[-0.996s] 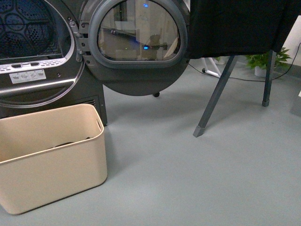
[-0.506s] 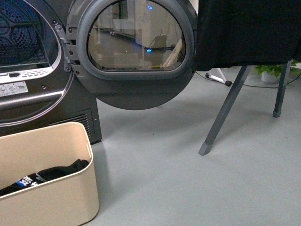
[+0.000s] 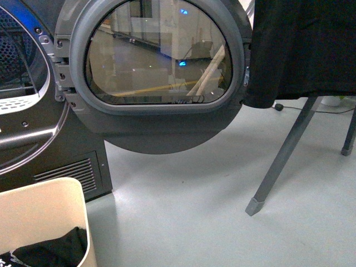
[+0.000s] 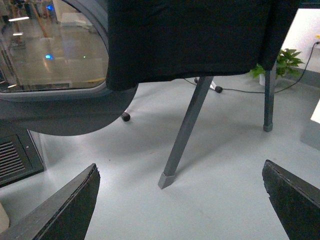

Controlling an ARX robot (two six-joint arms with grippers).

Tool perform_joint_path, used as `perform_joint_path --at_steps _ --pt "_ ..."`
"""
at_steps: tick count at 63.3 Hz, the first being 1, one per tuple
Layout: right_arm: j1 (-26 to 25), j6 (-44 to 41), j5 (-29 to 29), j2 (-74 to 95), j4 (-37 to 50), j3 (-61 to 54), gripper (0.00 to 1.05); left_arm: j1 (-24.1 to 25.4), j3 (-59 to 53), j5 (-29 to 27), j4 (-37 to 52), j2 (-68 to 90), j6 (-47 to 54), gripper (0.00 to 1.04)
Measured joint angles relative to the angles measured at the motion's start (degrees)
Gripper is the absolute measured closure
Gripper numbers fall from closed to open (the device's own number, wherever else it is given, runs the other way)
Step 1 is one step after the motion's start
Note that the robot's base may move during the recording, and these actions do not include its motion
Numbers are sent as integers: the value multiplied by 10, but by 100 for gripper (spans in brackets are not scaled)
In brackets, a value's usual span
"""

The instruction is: Move hamper under clothes hanger

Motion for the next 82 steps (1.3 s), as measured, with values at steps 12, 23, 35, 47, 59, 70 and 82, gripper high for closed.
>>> perform_joint_path --at_steps 12,23,35,47,59,70,82 --pt "-1 0 3 0 0 0 8 -1 0 2 0 0 0 7" --pt "-1 0 0 0 0 0 8 -1 0 0 0 0 0 7" --pt "-1 0 1 0 0 0 8 -1 0 1 0 0 0 7" --pt "0 0 -4 1 0 0 8 0 0 -4 0 0 0 7" --pt "0 0 1 0 0 0 8 0 0 1 0 0 0 7" --pt "0 0 0 0 0 0 8 0 0 0 0 0 0 7" --pt "-102 40 -185 207 74 50 8 61 64 71 95 253 -15 7"
